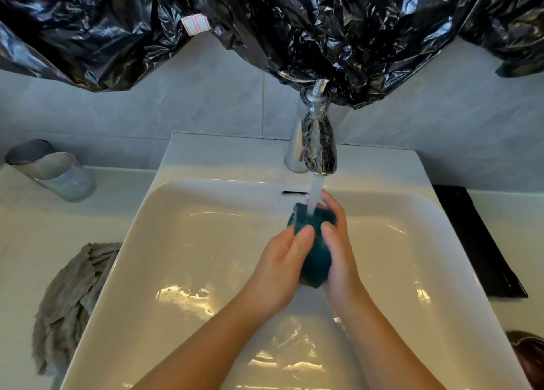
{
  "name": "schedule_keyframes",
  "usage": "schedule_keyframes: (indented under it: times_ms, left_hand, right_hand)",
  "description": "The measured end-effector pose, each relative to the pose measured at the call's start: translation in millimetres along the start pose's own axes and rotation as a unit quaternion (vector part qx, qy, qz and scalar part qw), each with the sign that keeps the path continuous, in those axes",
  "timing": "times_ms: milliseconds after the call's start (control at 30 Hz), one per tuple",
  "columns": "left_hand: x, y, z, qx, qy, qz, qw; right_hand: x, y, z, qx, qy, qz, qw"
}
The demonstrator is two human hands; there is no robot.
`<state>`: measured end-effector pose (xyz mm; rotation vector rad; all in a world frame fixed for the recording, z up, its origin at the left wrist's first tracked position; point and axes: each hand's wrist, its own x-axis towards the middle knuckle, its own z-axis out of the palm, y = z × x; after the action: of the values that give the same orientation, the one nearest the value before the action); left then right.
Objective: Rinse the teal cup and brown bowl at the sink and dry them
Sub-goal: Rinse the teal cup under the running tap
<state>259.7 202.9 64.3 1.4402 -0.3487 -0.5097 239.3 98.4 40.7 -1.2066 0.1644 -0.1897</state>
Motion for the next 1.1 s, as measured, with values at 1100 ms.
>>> schedule_keyframes:
  times_ms: [1100]
  left_hand:
    - [20.0,11.1,2.4,-0.158,0.111,-0.090,0.977]
  right_hand:
    - [17.7,-17.3,6.6,0.114,0.079,0.248,0.959]
